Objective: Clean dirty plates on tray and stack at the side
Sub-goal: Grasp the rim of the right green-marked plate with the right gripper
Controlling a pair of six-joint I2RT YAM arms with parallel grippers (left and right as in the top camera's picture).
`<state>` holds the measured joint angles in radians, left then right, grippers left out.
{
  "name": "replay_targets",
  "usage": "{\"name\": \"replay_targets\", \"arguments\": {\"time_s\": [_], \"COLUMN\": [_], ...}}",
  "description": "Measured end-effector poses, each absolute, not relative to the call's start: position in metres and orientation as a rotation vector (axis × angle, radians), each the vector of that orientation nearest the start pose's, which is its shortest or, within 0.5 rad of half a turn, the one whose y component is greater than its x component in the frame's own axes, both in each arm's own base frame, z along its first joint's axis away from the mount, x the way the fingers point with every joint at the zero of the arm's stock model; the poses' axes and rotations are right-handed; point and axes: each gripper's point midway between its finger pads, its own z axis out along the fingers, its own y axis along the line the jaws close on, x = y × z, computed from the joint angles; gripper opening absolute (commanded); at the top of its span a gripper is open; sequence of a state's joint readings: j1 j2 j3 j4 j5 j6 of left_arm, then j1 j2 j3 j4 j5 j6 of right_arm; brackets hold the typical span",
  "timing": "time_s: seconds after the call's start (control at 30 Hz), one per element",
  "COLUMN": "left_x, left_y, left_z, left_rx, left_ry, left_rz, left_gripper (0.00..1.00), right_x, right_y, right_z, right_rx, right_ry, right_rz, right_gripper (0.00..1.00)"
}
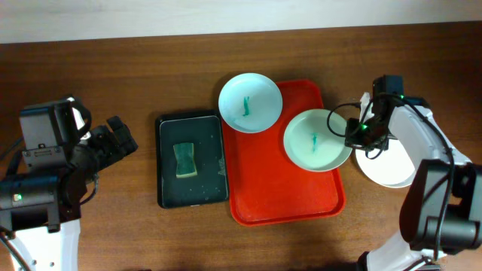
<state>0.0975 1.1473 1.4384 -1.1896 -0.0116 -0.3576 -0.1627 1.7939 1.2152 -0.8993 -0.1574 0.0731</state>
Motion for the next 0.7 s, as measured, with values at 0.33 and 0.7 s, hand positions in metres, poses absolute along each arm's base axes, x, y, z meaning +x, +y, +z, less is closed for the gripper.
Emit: {"name": "replay_targets", "arguments": {"time_s": [0.33, 0.7], "left_x": [0.281, 0.281], "left_y": [0.029, 0.030], "left_z": [0.290, 0.290], "left_rx": [-0.563, -0.563], "left_ry": [2.407, 2.407], "left_rz": [-0.098, -0.097], "left_gripper": [0.99, 1.00], "right_x": [0.298, 0.292], "right_y": [0.010, 0.076], "right_z": [0.079, 0.036], "right_rx": [0.459, 0.525], "right_ry": [3.090, 3.058], "right_rz": [0.328, 0.356], "right_gripper": [0.04, 0.25]}}
